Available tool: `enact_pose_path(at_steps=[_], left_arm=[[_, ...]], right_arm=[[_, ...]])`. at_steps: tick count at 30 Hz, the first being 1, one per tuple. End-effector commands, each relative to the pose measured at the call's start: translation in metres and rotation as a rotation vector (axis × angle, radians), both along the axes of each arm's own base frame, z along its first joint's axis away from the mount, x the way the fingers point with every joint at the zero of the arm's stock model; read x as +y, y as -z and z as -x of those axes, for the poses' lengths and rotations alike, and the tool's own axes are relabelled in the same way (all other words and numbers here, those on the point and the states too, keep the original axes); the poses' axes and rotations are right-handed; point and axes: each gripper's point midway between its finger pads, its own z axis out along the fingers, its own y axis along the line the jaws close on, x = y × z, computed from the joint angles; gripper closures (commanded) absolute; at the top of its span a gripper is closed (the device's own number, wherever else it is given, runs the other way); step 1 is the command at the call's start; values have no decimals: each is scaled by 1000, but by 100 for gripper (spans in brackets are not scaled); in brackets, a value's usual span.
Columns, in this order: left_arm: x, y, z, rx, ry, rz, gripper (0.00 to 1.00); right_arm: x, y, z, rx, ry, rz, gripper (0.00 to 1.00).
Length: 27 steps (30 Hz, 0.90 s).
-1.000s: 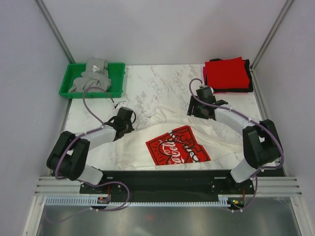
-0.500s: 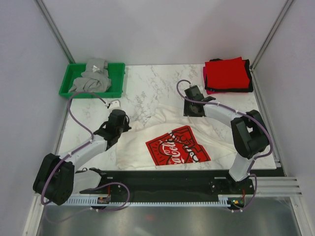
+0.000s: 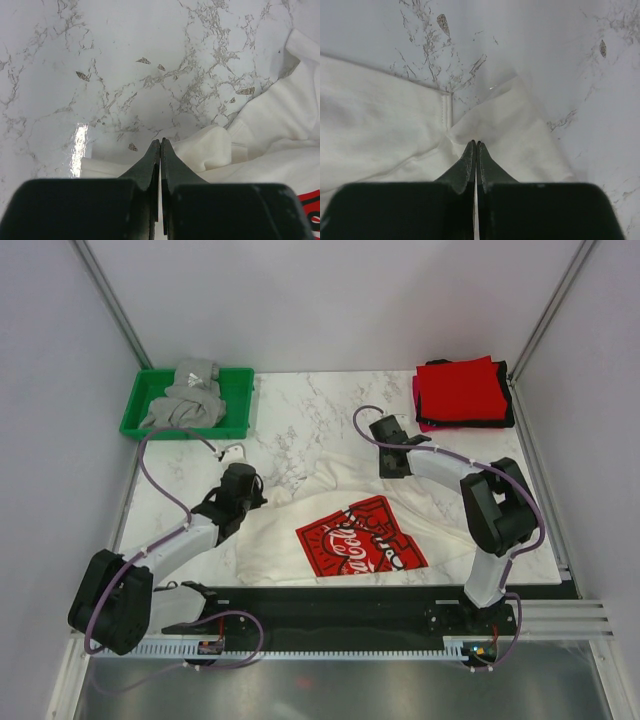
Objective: Fold and stack the t-shirts
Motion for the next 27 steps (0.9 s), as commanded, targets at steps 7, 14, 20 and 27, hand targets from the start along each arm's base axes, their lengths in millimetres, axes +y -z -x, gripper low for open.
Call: enact_pose_path(at_steps=[7, 14, 20, 27], left_arm=[[10, -53, -3, -99, -45, 14, 98], [31, -185, 27, -357, -77, 106, 98], [50, -212, 58, -399, -102, 126, 98], [57, -257, 87, -480, -51, 151, 98]], right_arm=[[-30, -78, -12, -165, 75, -7, 100], [-152, -191, 19, -410, 348, -70, 100], [-189, -185, 65, -415, 486, -98, 100], [-178, -228, 85, -538, 432, -249, 100]])
